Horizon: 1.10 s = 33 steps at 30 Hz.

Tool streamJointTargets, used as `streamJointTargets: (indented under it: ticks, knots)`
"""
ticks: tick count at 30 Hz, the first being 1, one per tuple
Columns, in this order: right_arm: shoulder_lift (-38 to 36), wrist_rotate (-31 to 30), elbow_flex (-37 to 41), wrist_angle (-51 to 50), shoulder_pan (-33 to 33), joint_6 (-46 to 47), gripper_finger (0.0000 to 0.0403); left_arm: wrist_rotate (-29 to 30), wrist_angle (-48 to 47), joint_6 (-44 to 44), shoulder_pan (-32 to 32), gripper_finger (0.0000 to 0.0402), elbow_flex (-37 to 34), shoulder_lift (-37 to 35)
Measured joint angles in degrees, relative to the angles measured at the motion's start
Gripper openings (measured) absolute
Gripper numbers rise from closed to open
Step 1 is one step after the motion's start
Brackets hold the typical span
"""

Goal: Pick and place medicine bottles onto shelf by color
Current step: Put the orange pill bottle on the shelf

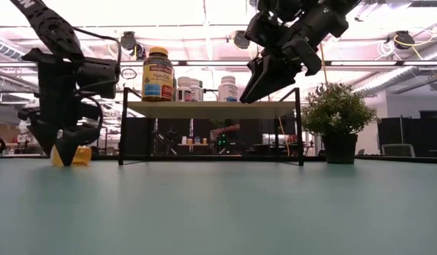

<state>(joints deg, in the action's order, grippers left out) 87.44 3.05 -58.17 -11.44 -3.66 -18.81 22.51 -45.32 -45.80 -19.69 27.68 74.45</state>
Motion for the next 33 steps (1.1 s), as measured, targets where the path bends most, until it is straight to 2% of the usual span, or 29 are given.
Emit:
streamJointTargets:
  ticks: [5, 9, 15, 17, 21, 25, 30, 33]
  knots:
    - [0.0, 0.0, 0.0, -0.02, 0.02, 0.15, 0.0121, -1.99, -0.59, -2.46, 3.26, 0.0196, -0.11, -1.04]
    - [0.0, 0.0, 0.0, -0.21, 0.01, 0.15, 0.0121, -8.66, -1.08, -6.3, 8.98, 0.0163, -0.09, -2.24]
    - [0.0, 0.01, 0.0, 0.04, 0.01, -0.11, 0.0121, -14.01, -2.77, -11.34, 18.77, 0.0146, 2.58, -4.99]
    - [0.0, 0.0, 0.0, 0.02, 0.02, -0.13, 0.0121, -13.78, -3.31, -11.63, 20.93, 0.0146, 4.82, -6.15]
    - [-0.03, 0.02, 0.0, 0.01, 0.01, -0.11, 0.0121, -11.58, -7.89, -11.73, 24.42, 0.0146, 10.6, -7.59]
    - [-0.04, 0.02, 0.0, 0.02, 0.0, -0.22, 0.0121, -4.87, -15.67, -11.48, 25.8, 0.016, 16.05, -7.76]
    - [-0.04, 0.02, 0.0, 0.46, 0.0, -0.28, 0.0121, 7.16, -21.99, -9.86, 25.01, 0.0209, 18.28, -7.76]
    - [-0.04, 0.02, 0.0, 0.88, 0.0, -0.28, 0.0121, 9.98, -21.51, -9.35, 21.97, 0.0254, 17.21, -7.81]
